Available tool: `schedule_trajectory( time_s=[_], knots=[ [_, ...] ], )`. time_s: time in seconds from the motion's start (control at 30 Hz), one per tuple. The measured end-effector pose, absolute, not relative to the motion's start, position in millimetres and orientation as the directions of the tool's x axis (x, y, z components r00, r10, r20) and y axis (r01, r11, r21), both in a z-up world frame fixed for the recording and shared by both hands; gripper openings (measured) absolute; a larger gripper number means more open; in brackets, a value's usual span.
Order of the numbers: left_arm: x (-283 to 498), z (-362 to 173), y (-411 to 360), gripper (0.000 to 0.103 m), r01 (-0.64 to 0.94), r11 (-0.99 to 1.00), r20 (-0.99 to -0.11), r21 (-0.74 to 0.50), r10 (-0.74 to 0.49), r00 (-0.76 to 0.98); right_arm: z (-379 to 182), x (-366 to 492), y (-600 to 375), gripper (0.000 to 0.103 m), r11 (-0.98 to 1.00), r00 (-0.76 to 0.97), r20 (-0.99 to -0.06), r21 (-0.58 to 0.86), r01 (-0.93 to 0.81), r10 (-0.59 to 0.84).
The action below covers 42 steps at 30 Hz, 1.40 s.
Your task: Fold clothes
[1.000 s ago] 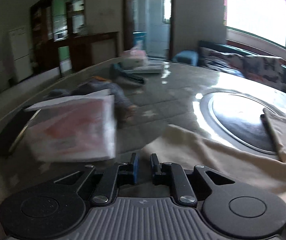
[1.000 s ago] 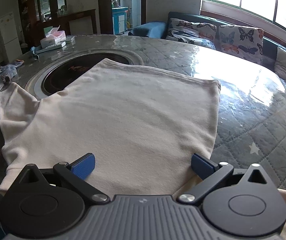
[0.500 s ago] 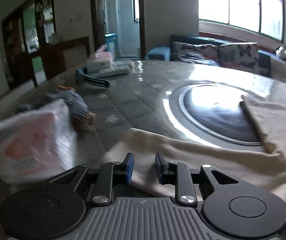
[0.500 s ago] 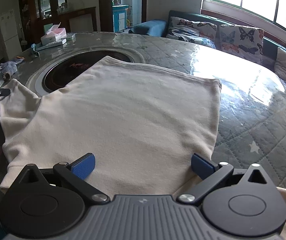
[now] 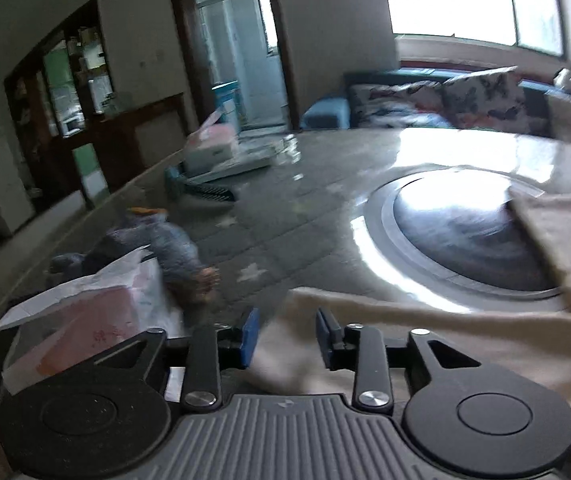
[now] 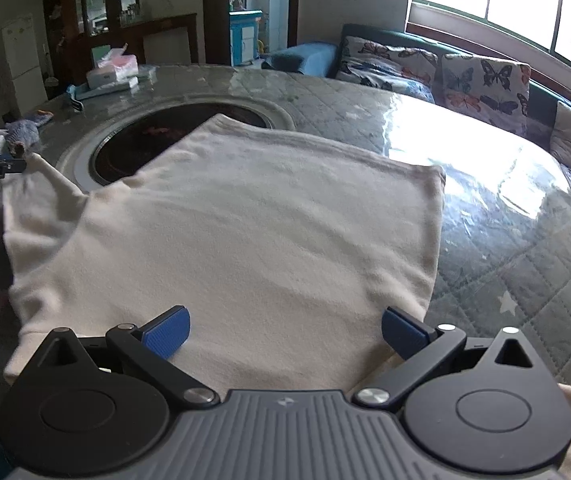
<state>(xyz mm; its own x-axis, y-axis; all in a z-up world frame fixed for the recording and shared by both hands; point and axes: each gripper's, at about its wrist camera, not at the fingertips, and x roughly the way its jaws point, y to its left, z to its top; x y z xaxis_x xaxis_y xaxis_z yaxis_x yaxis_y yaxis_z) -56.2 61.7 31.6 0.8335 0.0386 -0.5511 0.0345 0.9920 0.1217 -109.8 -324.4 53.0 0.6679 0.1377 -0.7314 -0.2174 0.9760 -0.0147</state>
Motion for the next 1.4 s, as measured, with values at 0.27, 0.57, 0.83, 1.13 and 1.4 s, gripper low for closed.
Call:
schedule_trajectory(
  time_s=[0.27, 0.57, 0.83, 1.13, 1.4],
  knots=[
    [-82.7, 46.8, -15.5, 0.039, 0.373, 0.921, -0.558, -0.108, -0.367, 0.744, 56.8, -116.2, -319.0, 0.103, 0.971, 0.672, -0.725, -0.014, -0.239, 0.155],
    [-109.1, 17.1, -32.7, 0.039, 0.490, 0.866, -0.599, -0.102, -0.447, 0.665, 59.7, -134.5, -322.5, 0.103, 0.967, 0.670, -0.722, -0.007, -0.255, 0.172],
    [-120.4, 16.2, 2.5, 0.038, 0.444, 0.894, -0.587, -0.058, -0.390, 0.709, 61.8, -145.6, -327.1, 0.103, 0.967, 0.675, -0.718, -0.011, -0.256, 0.170],
    [-119.2, 14.4, 7.5, 0.040, 0.422, 0.906, -0.596, 0.037, -0.319, 0.737, 53.9, -158.8, -324.5, 0.103, 0.955, 0.638, -0.753, -0.044, -0.295, 0.163],
    [-124.3, 44.4, -30.9, 0.039, 0.546, 0.838, -0.524, 0.014, -0.459, 0.718, 67.2, -161.2, -314.2, 0.103, 0.949, 0.682, -0.711, -0.070, -0.307, 0.169]
  ],
)
